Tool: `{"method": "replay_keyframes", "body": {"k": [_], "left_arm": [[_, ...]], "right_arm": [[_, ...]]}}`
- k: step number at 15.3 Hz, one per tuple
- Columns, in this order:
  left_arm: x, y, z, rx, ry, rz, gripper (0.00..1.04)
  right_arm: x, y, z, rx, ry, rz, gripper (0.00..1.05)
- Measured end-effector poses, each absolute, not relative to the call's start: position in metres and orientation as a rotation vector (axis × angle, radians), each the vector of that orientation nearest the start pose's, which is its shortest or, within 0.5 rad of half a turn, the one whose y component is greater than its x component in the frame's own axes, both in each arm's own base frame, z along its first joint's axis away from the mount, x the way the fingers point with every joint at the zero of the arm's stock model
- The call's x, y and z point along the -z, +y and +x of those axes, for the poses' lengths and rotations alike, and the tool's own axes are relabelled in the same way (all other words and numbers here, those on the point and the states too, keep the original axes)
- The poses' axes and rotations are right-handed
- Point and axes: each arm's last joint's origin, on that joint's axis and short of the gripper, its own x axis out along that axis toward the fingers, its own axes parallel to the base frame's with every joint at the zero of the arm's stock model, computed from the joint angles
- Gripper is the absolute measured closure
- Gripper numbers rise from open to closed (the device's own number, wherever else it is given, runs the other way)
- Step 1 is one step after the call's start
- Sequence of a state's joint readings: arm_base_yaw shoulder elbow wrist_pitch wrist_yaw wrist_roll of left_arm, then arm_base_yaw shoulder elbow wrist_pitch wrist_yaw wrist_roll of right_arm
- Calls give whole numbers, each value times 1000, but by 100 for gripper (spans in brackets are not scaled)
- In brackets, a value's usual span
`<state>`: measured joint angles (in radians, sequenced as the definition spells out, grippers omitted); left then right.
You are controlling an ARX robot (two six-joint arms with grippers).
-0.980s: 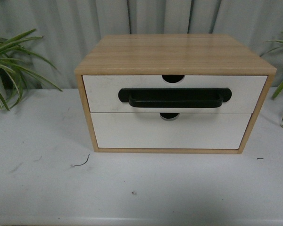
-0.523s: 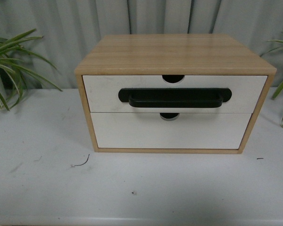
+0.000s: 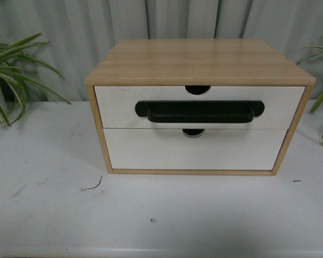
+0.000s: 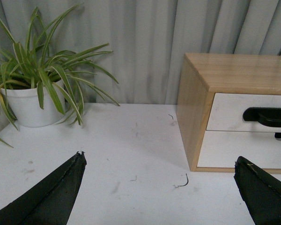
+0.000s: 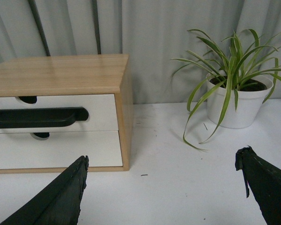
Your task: Pull drawer
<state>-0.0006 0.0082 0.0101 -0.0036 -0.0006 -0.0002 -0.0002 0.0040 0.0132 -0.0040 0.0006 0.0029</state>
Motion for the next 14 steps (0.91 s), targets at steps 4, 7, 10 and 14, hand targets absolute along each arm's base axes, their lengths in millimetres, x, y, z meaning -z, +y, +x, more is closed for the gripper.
{"method": "replay_keyframes", "body": {"k": [4, 7, 10, 14], "left_arm": [[-166, 0, 98, 0, 2, 0, 7], [-165, 0, 98, -10, 15, -4, 7], [-184, 5, 120, -504, 187, -197, 7], [-235, 19, 210, -381, 141, -218, 7]], "right_arm": [[-167, 0, 97, 1, -5, 3, 6], [-175, -1, 100, -47, -72, 21, 6], [-191, -5, 137, -93, -79, 42, 6], [-235, 1, 245, -115, -27, 43, 6]]}}
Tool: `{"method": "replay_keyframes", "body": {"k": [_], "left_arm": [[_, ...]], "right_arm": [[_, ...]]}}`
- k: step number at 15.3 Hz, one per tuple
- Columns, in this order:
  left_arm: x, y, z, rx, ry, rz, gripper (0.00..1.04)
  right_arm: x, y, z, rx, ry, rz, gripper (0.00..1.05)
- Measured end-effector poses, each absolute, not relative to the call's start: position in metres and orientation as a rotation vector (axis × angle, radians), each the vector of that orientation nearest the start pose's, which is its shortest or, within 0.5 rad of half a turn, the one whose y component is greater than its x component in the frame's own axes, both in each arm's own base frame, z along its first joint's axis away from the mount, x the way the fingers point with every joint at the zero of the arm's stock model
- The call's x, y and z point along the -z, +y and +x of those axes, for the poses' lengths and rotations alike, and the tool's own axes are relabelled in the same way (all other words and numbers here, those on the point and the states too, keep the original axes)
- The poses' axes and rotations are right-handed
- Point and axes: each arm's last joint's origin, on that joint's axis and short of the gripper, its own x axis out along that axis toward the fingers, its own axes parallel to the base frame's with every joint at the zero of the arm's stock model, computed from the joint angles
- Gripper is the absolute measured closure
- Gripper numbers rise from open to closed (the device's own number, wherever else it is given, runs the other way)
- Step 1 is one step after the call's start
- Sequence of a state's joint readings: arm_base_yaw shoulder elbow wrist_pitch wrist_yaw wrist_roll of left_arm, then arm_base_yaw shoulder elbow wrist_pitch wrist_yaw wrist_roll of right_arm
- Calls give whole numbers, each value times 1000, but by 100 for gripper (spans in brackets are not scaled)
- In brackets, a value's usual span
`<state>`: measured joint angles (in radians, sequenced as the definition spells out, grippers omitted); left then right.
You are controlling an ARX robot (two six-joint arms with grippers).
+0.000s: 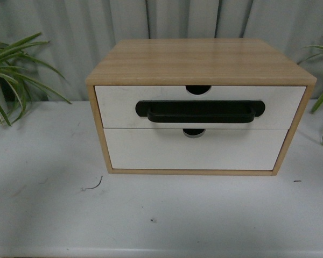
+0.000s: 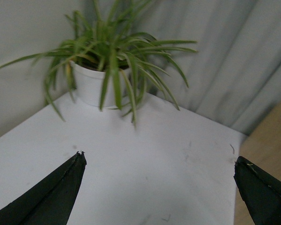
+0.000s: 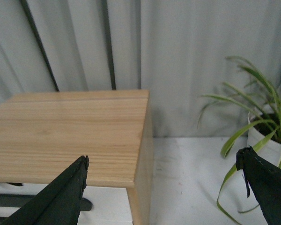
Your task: Pull drawer
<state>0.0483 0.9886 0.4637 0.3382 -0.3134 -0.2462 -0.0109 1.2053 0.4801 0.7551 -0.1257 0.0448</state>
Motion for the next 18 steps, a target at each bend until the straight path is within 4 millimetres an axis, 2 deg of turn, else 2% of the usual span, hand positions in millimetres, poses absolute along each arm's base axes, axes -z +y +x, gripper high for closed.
{"method": "replay_keyframes", "body": {"k": [2, 3, 5, 6, 8, 11, 13, 15, 18], "left_arm": [[-251, 10, 269, -277, 225, -164, 7], [-258, -1, 291, -207, 251, -128, 7], [-270, -32, 313, 12, 295, -12, 7], [-276, -52, 314, 176, 326, 79, 7], [-285, -86, 309, 463, 385, 299, 7], [-282, -121, 304, 787, 514, 629, 7], [-276, -137, 305, 925, 597, 778, 7], [-274, -158, 309, 1009, 605, 870, 7], [-264, -185, 316, 1084, 606, 923, 7]], "right_arm": [[-243, 10, 304, -118, 45, 31, 6], [-253, 16, 323, -140, 26, 5, 6], [-262, 37, 332, -297, 22, -119, 6], [-261, 45, 332, -412, 40, -220, 6], [-257, 48, 331, -585, 54, -443, 6], [-254, 36, 331, -780, 48, -778, 6], [-248, 28, 336, -905, 77, -965, 6], [-233, 18, 340, -1014, 139, -1159, 6], [-222, 15, 342, -1080, 148, -1284, 6]]}}
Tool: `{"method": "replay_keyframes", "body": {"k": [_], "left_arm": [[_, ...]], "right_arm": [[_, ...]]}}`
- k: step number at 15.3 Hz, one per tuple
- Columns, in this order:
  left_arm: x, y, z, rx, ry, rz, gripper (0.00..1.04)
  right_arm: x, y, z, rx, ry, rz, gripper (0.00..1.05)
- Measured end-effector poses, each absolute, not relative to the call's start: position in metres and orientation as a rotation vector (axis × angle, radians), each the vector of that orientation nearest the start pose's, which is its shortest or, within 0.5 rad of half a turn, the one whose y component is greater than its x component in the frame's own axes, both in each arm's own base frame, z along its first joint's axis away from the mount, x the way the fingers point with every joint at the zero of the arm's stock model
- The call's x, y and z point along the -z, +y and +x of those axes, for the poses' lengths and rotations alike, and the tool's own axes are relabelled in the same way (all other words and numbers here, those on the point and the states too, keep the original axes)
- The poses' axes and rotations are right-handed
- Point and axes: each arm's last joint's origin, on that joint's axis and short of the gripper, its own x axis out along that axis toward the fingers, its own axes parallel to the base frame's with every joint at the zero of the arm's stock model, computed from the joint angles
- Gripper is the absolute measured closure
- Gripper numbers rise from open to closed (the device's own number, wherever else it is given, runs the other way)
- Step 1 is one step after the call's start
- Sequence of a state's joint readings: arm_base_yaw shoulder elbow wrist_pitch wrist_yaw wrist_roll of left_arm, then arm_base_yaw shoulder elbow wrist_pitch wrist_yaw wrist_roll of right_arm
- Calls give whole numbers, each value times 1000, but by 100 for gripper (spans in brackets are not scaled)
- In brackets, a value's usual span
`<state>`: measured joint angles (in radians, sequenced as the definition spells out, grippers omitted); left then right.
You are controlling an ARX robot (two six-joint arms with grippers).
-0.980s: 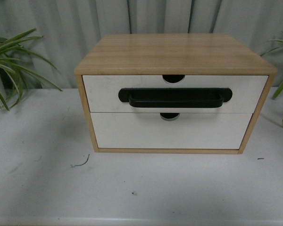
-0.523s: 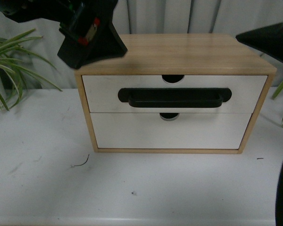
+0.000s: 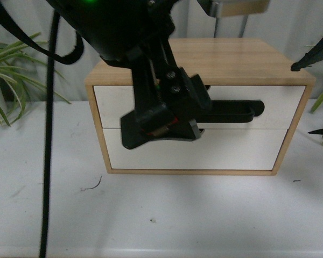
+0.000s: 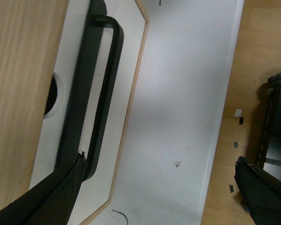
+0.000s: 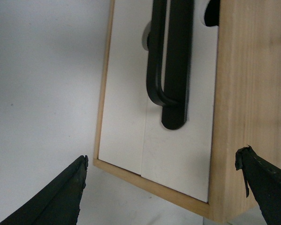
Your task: Pull drawer
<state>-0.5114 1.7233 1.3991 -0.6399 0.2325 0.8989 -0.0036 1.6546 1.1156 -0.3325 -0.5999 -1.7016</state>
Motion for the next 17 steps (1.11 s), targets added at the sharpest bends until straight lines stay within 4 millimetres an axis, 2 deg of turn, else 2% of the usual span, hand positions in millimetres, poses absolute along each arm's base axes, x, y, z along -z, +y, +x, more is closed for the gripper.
{"method": "replay_keyframes", "body": {"k": [4, 7, 10, 12, 13, 17], "left_arm": [[-241, -210, 328, 1125, 622, 946, 7], [-225, -219, 340, 1117, 624, 951, 7], [-218, -219, 348, 1100, 623, 942, 7], [-217, -213, 356, 1073, 619, 936, 7], [-208, -207, 363, 1039, 647, 951, 7], [-200, -200, 371, 1016, 671, 948, 7]], "right_arm": [[-209, 35, 344, -1167, 138, -1296, 6], [-197, 46, 347, -1211, 163, -1296, 6], [-187, 54, 355, -1242, 190, -1297, 6], [-183, 59, 362, -1243, 167, -1310, 6], [-182, 67, 369, -1247, 138, -1324, 6], [-176, 70, 374, -1260, 141, -1320, 6]]}}
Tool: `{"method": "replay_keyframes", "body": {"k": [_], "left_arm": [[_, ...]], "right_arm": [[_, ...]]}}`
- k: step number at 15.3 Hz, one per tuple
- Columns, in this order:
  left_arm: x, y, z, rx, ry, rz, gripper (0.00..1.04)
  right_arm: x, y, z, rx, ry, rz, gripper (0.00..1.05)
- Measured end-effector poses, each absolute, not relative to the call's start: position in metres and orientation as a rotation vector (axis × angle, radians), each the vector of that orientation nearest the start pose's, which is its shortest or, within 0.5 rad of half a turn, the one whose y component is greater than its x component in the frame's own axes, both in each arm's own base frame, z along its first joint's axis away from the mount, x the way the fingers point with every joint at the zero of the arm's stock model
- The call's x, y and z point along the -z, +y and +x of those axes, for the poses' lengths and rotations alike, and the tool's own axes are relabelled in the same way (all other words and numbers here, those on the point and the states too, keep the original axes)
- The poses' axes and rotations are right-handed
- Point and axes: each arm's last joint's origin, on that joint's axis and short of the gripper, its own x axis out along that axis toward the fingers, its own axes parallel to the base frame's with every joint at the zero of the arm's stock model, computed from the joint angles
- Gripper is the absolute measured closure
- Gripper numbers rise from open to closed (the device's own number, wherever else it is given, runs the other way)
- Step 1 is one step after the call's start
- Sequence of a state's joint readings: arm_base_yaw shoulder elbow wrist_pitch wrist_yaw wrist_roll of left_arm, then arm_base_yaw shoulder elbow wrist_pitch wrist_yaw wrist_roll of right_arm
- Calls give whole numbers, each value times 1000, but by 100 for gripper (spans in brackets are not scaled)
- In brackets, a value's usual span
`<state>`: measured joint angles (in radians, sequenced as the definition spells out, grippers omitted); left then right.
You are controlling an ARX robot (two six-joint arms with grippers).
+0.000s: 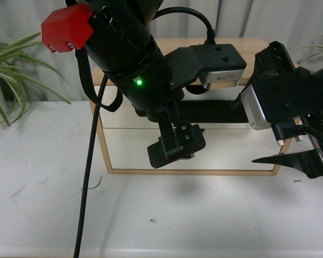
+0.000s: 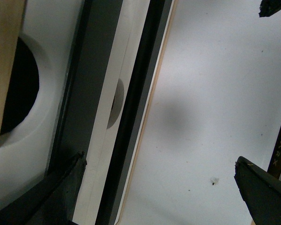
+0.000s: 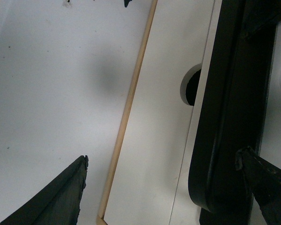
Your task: Pull drawer
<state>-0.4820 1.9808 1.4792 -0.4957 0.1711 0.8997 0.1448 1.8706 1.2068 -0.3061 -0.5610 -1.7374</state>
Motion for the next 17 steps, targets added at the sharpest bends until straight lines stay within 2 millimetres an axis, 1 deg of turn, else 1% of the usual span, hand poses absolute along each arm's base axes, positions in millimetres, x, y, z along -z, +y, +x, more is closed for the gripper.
{"method": "replay_keyframes", "body": {"k": [2, 6, 10, 12, 13, 17], "left_arm": [[-197, -196, 373, 1016, 670, 947, 7], [-194, -196, 373, 1025, 659, 950, 7], [-192, -200, 369, 1065, 655, 934, 7], [-182, -206, 363, 1109, 671, 936, 7], [-181, -206, 363, 1113, 673, 935, 7], [-180, -206, 362, 1114, 675, 937, 7]], "right_arm": [[-171, 70, 376, -1263, 145, -1319, 6], [-158, 73, 377, -1281, 154, -1323, 6], [-154, 75, 378, -1280, 144, -1331, 6], [-152, 75, 376, -1284, 136, -1333, 6], [-146, 75, 373, -1304, 170, -1316, 6], [-145, 74, 372, -1306, 169, -1313, 6]]}}
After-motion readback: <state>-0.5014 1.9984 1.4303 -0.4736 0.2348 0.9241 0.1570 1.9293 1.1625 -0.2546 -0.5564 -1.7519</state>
